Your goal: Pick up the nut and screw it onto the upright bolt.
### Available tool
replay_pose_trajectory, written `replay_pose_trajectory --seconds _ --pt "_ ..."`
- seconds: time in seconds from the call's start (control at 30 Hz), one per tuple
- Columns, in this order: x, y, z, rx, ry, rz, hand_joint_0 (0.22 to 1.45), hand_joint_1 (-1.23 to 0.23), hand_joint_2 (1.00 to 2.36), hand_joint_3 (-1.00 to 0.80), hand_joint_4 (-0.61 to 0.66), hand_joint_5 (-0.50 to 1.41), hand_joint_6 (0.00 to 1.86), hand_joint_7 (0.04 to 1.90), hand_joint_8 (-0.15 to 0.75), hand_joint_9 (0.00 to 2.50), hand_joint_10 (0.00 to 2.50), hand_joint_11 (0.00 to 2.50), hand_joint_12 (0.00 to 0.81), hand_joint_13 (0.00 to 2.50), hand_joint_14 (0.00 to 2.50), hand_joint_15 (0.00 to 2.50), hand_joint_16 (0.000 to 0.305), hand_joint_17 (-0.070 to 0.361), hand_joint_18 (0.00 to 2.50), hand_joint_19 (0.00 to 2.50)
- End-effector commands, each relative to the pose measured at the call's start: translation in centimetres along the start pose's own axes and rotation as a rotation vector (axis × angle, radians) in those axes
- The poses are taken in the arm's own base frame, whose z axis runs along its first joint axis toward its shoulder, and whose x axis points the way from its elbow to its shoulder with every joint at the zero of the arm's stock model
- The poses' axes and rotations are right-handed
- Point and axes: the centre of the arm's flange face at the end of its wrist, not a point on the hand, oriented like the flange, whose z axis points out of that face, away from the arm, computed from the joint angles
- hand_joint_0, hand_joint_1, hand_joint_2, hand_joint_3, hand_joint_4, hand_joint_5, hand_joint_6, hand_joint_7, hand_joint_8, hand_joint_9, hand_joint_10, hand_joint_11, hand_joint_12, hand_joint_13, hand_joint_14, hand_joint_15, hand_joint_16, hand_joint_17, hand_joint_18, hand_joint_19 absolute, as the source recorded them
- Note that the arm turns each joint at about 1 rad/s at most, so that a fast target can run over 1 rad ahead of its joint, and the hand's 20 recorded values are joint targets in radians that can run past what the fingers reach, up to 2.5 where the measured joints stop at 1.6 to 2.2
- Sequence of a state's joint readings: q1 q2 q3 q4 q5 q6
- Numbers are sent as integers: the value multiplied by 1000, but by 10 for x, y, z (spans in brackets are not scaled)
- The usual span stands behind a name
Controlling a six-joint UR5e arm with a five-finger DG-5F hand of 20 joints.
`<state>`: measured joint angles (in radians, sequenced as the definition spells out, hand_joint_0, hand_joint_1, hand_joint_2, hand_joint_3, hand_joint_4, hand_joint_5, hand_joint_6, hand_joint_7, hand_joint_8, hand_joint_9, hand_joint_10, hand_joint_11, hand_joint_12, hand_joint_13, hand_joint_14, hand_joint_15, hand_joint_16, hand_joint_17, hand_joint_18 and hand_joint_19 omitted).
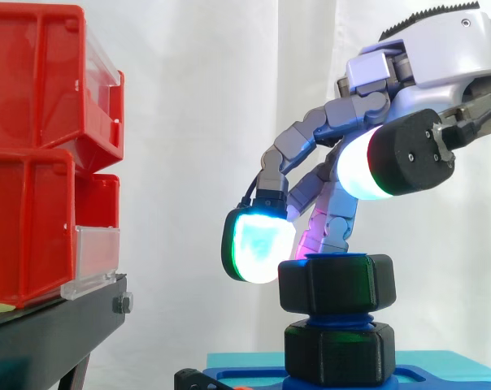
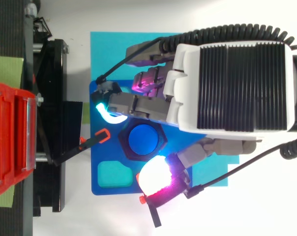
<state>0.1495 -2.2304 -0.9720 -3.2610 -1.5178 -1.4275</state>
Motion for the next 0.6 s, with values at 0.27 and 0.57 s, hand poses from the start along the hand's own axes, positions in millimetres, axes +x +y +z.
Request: replay_pose_trajectory --seconds 0.27,0.57 --pt "3 0 -3 2 27 -2 511 -315 1000 -500 230 -9 505 1045 219 1082 0 0 168 876 0 0 16 36 546 24" --pt "4 -2 -4 6 40 -2 527 -335 1000 -500 118 45 505 1370 229 1239 0 0 149 977 0 0 14 32 679 73"
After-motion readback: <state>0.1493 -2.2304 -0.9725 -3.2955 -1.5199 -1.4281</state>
